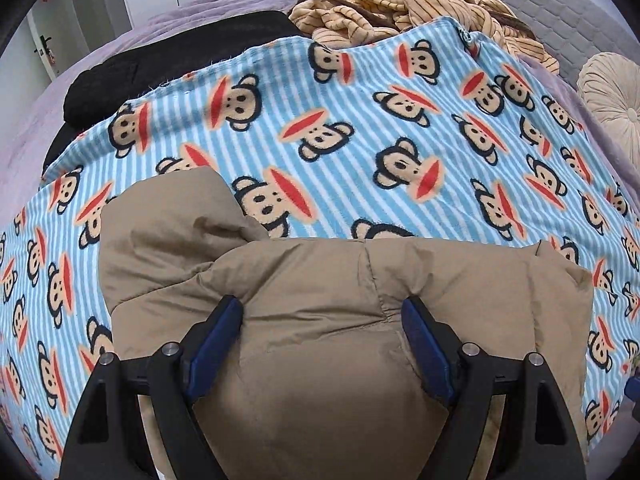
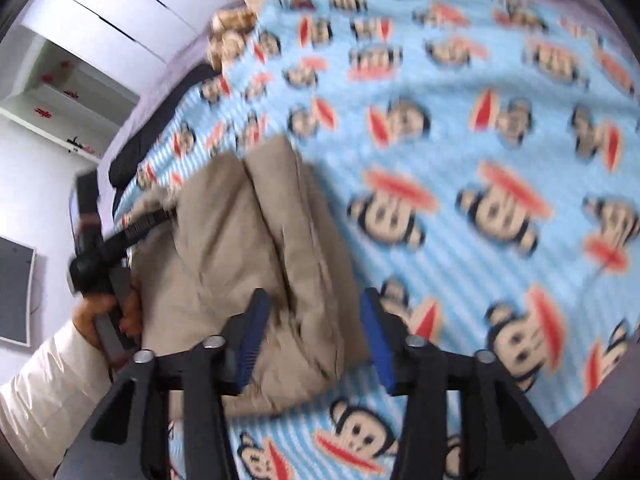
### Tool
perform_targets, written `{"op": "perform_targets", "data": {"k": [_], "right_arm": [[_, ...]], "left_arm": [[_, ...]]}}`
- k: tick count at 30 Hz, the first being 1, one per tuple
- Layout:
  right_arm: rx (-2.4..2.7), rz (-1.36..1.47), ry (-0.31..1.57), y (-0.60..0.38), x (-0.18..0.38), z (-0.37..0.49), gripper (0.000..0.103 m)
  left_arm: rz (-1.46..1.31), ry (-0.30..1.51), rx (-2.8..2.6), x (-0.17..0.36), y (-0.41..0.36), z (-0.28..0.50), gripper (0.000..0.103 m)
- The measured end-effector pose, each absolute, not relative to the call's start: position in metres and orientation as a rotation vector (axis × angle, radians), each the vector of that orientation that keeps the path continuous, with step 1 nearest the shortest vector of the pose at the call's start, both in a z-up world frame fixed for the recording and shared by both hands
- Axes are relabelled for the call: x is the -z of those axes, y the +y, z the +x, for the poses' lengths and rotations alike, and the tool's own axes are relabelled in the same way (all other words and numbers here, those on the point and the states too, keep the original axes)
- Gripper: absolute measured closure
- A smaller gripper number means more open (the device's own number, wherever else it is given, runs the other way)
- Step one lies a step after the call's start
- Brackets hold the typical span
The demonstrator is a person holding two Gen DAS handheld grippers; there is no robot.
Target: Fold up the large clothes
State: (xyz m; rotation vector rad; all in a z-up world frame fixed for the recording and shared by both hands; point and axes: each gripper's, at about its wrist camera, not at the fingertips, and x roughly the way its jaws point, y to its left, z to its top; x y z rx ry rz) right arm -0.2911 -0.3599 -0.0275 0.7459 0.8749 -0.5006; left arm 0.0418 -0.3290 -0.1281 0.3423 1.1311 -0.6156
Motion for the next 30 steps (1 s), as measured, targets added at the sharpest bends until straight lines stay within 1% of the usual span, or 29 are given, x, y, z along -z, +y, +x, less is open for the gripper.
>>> {"op": "perform_targets", "data": {"k": [4, 9, 10, 11, 12, 15, 17, 20, 23, 26, 30], "right_arm": [[0.377, 0.794, 0.888, -0.366, 0.044, -0.237, 0.042], [0.299, 0.890, 0.926, -0.371, 0.085, -0.175, 0.042], [0.312, 0.882, 0.965, -0.372, 0.095, -0.165, 0.044], [0.323, 0.867, 1.001, -0.373, 0.103, -0.160, 0.060], [0.320, 0.866, 1.030, -0.374, 0.113, -0.155, 0.063], [0.321, 0.850, 1.056, -0.379, 0.127, -0.152, 0.066], [0.314, 0.824, 1.064, -0.380, 0.132, -0.150, 0.066], [0.297, 0.824, 1.072, -0.382, 0.140, -0.148, 0.066], [0.287, 0.856, 1.074, -0.387, 0.145, -0.147, 0.066], [0.266, 0.868, 1.088, -0.385, 0.137, -0.150, 0.066], [0.233, 0.784, 1.138, -0.370, 0.105, -0.166, 0.061]], "left_arm": [[0.352, 1.129, 0.609, 0.128, -0.328, 0.041, 0.021], [0.385, 1.128, 0.580, 0.122, -0.328, 0.039, 0.021], [0.378, 1.130, 0.571, 0.116, -0.324, 0.038, 0.021], [0.359, 1.132, 0.577, 0.108, -0.318, 0.037, 0.021], [0.344, 1.132, 0.580, 0.099, -0.310, 0.036, 0.021], [0.320, 1.133, 0.580, 0.077, -0.278, 0.026, 0.021], [0.311, 1.169, 0.553, 0.073, -0.255, 0.015, 0.021], [0.221, 1.291, 0.552, 0.082, -0.224, -0.009, 0.021], [0.217, 1.344, 0.513, 0.102, -0.209, -0.038, 0.000], [0.245, 1.353, 0.463, 0.120, -0.202, -0.057, 0.000], [0.207, 1.380, 0.424, 0.124, -0.190, -0.062, 0.000]]}}
